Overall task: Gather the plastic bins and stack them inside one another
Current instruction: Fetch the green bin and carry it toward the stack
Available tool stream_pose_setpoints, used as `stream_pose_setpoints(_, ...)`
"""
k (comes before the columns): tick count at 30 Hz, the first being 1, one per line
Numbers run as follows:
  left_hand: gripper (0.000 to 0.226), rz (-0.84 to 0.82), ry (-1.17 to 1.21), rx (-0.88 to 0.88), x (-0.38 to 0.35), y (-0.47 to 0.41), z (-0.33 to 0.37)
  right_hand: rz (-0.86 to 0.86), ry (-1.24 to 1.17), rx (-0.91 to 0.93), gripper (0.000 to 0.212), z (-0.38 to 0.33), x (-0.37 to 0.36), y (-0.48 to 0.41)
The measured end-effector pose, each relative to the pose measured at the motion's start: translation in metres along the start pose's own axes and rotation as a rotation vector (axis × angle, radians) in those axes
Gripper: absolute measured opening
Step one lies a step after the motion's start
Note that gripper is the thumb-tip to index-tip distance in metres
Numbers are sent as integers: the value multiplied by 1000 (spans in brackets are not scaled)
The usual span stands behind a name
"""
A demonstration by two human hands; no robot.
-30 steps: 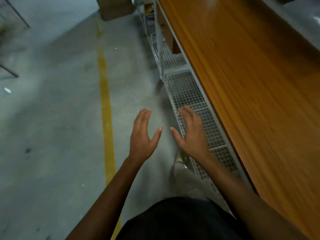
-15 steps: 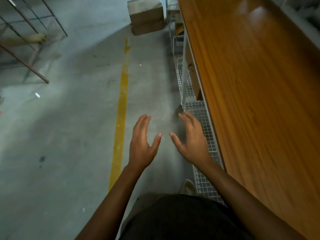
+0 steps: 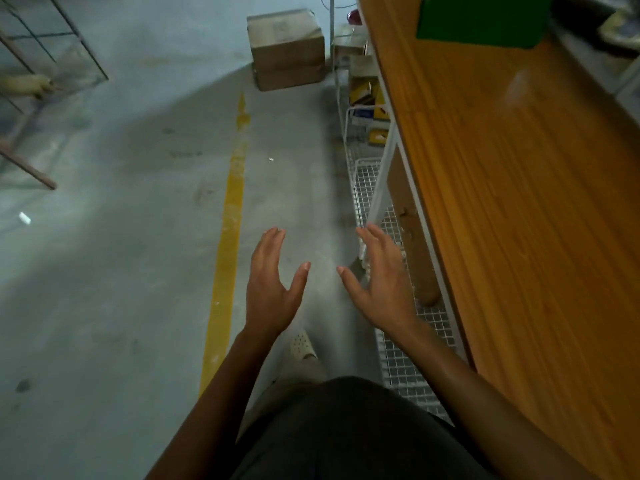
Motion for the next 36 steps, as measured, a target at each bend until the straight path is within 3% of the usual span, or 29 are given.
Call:
stream_pose_setpoints(11,65,-34,0,-69,-5,-237,-71,61,19,-64,67,-22,-35,-219)
stream_pose_setpoints(20,67,-63,-19,-91,-90,-422,-108,142,-93,-75,64,24,-33,-413)
stream_pose_setpoints(29,64,-89,38,-228,-160,-630,-54,282,-146,28,53,41,37,-589)
stream_pose_setpoints(36,63,-175,119,-406,-231,-750,7,511,-110,-1,54,61,103,-675)
Point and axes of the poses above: each hand's wrist, its own y-axis away from the middle knuckle, its own x-axis out of the back of the hand, z = x × y, the point moved 8 cm from there along -y, towards the middle knuckle, and after that the axes turned 6 degrees about -x, right-handed, at the moved point
